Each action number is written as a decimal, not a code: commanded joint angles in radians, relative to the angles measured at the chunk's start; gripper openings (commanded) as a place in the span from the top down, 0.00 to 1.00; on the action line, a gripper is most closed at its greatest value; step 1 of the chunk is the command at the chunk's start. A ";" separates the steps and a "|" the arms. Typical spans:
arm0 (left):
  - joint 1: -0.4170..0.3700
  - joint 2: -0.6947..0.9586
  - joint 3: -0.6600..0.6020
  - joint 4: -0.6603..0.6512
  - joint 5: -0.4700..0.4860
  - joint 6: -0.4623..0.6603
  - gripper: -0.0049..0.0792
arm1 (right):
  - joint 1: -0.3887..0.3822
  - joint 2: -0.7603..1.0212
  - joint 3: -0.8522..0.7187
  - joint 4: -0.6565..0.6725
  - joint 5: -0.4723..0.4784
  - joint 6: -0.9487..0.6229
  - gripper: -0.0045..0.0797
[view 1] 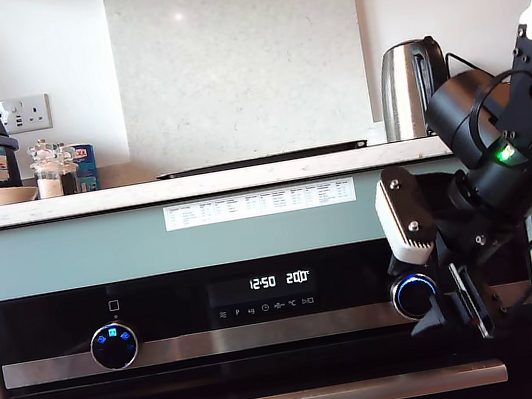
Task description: Switch the oven temperature to 220 degrees by turning the right rotary switch until the correct number is selected
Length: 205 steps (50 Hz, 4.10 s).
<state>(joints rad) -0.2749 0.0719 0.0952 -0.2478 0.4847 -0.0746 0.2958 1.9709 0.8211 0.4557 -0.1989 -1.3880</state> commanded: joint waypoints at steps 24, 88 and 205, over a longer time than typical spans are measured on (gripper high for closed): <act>0.000 0.000 0.007 0.007 -0.011 0.005 0.97 | -0.037 0.016 0.013 0.002 0.076 -0.007 0.12; 0.000 0.000 0.006 0.007 -0.021 0.005 0.97 | -0.041 0.016 0.013 -0.092 0.106 -0.026 0.12; 0.000 0.000 0.006 0.007 -0.021 0.003 0.97 | 0.046 -0.523 0.013 -0.816 0.120 1.267 0.12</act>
<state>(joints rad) -0.2749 0.0719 0.0956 -0.2481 0.4629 -0.0742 0.3359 1.4460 0.8429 -0.3386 -0.0769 -0.1604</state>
